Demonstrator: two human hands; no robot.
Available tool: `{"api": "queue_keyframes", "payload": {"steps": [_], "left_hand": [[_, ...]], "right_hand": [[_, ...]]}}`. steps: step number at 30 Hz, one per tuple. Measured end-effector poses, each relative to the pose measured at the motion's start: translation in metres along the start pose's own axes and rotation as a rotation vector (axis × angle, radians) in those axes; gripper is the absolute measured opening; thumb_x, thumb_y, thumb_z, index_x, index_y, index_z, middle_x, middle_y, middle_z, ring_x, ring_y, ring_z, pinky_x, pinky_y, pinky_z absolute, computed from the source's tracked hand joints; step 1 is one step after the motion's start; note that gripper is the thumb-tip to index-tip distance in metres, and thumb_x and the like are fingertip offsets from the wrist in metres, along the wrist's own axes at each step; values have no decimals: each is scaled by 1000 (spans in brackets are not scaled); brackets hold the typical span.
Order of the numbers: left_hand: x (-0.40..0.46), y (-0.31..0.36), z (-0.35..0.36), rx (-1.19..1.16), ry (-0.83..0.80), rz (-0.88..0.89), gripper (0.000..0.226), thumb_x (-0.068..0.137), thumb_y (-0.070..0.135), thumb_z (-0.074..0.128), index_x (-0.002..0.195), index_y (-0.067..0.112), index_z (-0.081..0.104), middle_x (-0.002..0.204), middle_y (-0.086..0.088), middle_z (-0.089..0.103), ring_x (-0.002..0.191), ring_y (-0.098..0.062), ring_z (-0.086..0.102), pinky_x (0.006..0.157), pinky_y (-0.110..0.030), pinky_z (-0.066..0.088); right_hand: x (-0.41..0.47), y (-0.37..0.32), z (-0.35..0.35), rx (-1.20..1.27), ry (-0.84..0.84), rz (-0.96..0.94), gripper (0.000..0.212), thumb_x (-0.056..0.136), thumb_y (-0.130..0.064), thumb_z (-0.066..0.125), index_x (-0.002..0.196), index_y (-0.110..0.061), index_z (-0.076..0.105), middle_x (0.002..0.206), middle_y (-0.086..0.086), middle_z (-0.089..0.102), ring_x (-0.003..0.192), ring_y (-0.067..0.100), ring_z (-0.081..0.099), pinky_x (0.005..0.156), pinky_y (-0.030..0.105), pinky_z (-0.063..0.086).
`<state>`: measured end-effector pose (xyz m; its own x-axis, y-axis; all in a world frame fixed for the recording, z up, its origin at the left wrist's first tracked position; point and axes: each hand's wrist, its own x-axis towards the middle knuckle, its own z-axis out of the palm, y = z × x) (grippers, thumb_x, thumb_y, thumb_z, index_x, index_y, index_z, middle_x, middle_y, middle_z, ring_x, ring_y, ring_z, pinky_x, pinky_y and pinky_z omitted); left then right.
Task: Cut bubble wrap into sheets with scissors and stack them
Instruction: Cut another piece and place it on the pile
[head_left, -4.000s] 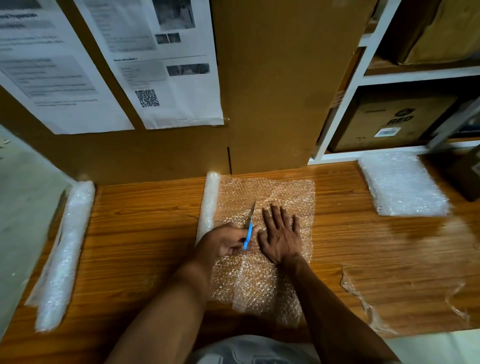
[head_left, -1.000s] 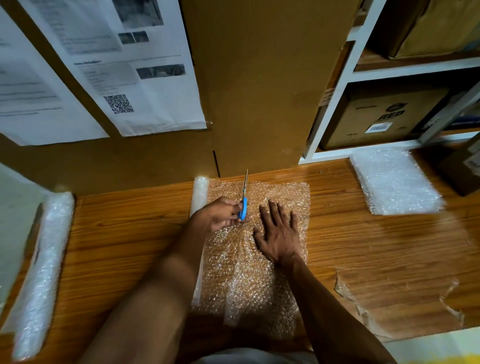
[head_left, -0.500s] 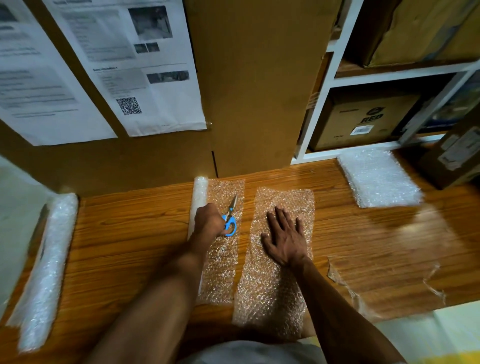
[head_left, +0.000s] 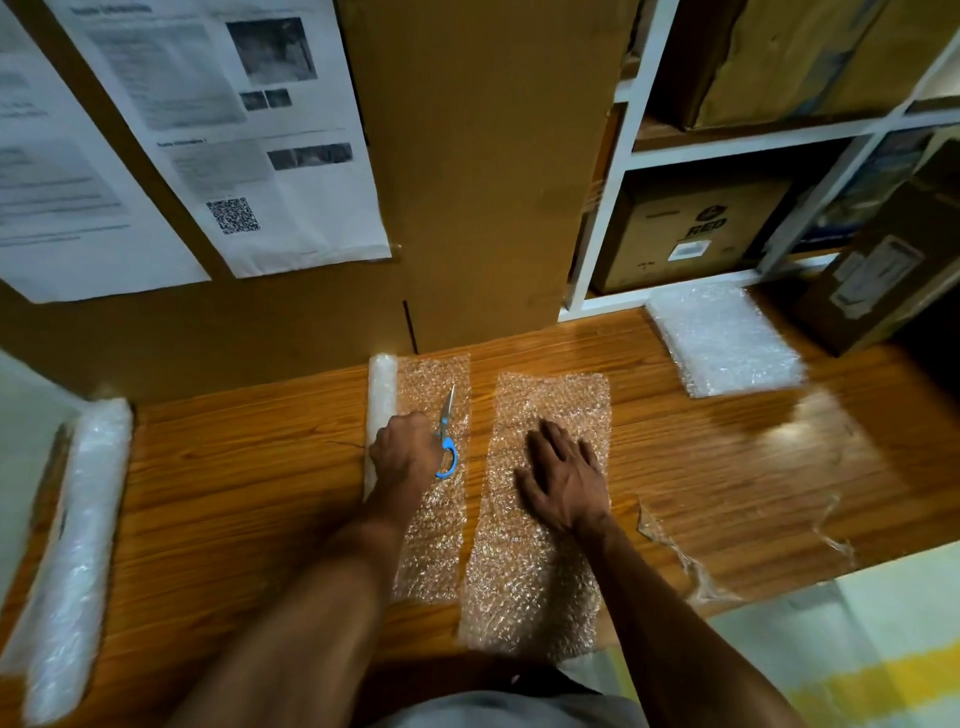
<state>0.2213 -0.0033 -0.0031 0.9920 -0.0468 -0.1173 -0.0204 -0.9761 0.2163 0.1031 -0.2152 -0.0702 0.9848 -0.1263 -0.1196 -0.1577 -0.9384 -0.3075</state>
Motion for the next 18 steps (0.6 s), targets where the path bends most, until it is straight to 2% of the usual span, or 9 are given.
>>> {"api": "queue_keyframes", "payload": {"steps": [2, 4, 6, 8, 9, 13, 18], "left_hand": [[-1, 4, 8, -130, 2, 202, 9, 97, 27, 66, 103, 26, 71, 101, -2, 75, 87, -22, 70, 73, -32, 58], [-6, 10, 16, -267, -126, 391, 13, 93, 28, 71, 105, 35, 70, 105, 9, 73, 85, -10, 67, 72, -29, 59], [-13, 14, 28, -296, -264, 531, 27, 89, 36, 76, 114, 41, 67, 120, 13, 66, 102, -9, 63, 86, -37, 59], [-25, 17, 38, -230, -352, 619, 37, 86, 41, 79, 121, 42, 67, 136, 8, 59, 125, -17, 53, 103, -46, 51], [-30, 18, 42, -195, -343, 653, 39, 85, 41, 80, 121, 41, 67, 140, 6, 56, 133, -18, 47, 108, -48, 46], [-41, 20, 47, -134, -217, 687, 33, 85, 43, 80, 116, 39, 69, 142, 6, 56, 142, -19, 39, 113, -47, 42], [-47, 23, 48, -153, -178, 646, 26, 86, 34, 80, 110, 37, 72, 135, 7, 60, 135, -17, 46, 107, -40, 47]], "right_hand": [[-7, 5, 2, 25, 73, 15, 71, 106, -66, 24, 163, -24, 27, 173, 2, 21, 159, 20, 19, 129, 51, 14], [-14, 11, 2, 65, 148, 29, 60, 106, -59, 34, 153, -22, 40, 162, 6, 40, 148, 24, 38, 125, 47, 26], [-24, 17, -1, 83, 212, 24, 43, 104, -53, 42, 132, -22, 50, 138, 5, 53, 128, 26, 50, 113, 44, 38], [-36, 26, -2, 74, 240, 27, 32, 102, -51, 46, 117, -23, 48, 120, 2, 52, 111, 24, 51, 102, 43, 43], [-42, 31, -2, 66, 234, 32, 32, 101, -51, 47, 115, -23, 48, 117, 2, 51, 108, 23, 49, 99, 43, 45], [-63, 46, 2, 3, 209, -39, 39, 98, -55, 47, 122, -26, 51, 127, 0, 49, 116, 20, 49, 104, 43, 40], [-78, 48, 1, 33, 237, -48, 43, 99, -55, 44, 126, -22, 52, 143, 3, 48, 129, 19, 47, 113, 40, 32]]}}
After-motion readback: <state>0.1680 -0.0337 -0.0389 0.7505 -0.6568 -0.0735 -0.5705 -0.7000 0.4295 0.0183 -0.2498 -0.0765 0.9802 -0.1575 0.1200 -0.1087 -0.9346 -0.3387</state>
